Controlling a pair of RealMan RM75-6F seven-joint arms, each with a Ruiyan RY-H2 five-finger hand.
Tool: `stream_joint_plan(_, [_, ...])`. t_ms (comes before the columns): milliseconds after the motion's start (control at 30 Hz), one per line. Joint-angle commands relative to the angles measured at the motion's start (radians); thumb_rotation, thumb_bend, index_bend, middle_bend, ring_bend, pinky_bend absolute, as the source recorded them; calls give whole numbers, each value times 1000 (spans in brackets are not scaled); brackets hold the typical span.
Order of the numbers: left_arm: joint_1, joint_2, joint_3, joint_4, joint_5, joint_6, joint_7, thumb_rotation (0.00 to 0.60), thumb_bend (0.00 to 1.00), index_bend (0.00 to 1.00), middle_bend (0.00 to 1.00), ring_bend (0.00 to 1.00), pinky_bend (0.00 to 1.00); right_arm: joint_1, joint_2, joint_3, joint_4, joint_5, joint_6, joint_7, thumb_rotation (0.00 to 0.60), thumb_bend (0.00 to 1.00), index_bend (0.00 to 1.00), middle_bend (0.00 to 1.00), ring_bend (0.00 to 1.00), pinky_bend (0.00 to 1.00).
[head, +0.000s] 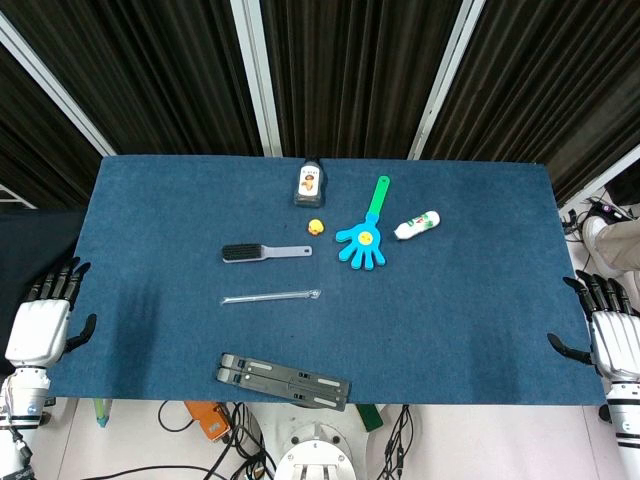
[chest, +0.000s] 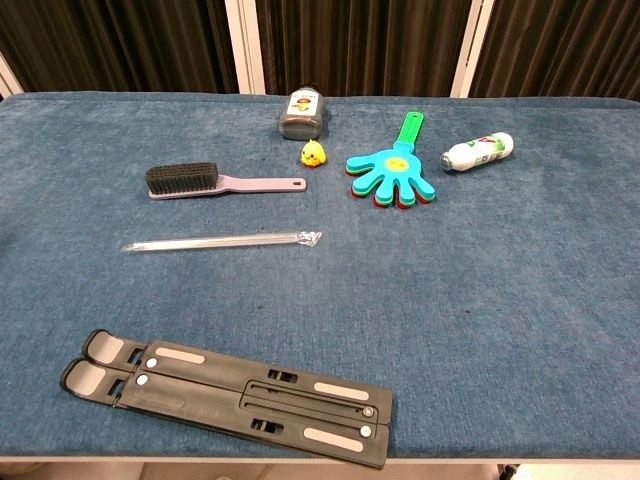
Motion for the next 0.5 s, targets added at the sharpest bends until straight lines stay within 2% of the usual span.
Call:
stream_joint_plan(33, [0, -1, 0, 1, -2, -1, 1, 600, 386, 37, 0, 0, 122, 0, 1, 0, -2, 4, -2, -2, 600, 307, 210, 137, 109, 41])
stream_joint_plan(333, [-8, -8, 7, 8, 20, -8, -9, 600, 386, 37, 0, 0, 122, -2, 3, 3, -13, 21, -4, -16, 600, 306, 210, 137, 109, 41])
stream_joint_plan(500, [-15, -34, 21, -29, 38, -25, -18, 600, 386, 46, 0, 0, 122, -3, 4, 3, -19, 28, -8, -8, 600, 306, 209, 137, 110, 41])
